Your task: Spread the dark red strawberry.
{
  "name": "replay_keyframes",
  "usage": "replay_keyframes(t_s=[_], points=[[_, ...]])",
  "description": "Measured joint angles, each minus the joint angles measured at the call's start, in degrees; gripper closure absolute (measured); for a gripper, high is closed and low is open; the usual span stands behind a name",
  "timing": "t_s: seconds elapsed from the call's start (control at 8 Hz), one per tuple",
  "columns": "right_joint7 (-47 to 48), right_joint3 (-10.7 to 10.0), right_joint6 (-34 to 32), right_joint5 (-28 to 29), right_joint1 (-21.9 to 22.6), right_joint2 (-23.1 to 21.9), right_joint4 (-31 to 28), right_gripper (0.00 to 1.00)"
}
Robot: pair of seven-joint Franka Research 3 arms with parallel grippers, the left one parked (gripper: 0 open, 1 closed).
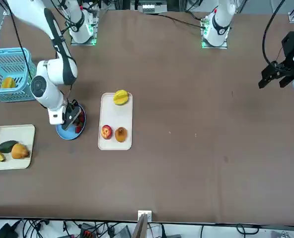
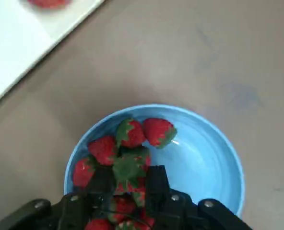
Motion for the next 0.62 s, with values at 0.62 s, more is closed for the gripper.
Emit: replay_keyframes(t_s=[0.62], points=[[-6.4, -0.4, -0.8, 0.0, -5.8, 5.8, 7.6, 0.63]])
